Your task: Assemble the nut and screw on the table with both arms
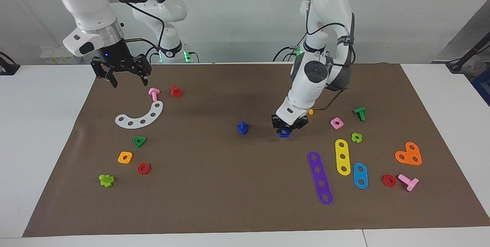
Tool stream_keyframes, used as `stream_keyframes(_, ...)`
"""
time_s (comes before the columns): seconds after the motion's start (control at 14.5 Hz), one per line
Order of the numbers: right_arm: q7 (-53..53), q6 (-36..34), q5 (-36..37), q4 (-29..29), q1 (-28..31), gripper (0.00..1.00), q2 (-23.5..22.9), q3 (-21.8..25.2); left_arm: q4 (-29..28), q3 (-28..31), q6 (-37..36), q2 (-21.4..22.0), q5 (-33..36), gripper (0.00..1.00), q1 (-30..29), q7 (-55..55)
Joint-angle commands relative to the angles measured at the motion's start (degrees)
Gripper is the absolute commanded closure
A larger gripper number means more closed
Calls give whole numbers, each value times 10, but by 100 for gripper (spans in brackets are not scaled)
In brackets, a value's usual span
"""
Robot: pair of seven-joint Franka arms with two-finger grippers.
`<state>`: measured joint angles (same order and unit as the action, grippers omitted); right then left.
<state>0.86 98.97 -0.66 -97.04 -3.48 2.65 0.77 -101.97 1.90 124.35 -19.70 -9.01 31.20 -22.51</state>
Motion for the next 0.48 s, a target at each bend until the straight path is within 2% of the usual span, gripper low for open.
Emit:
stream_keyframes(0.0, -20, -23, 28, 23, -2, 0, -4, -9, 41, 11, -20, -23, -14, 100, 48, -49)
stream_keyframes(0.41, -18, -35, 23, 17, 1, 0, 2, -10, 50, 10, -5, -36, -29, 100, 106, -84)
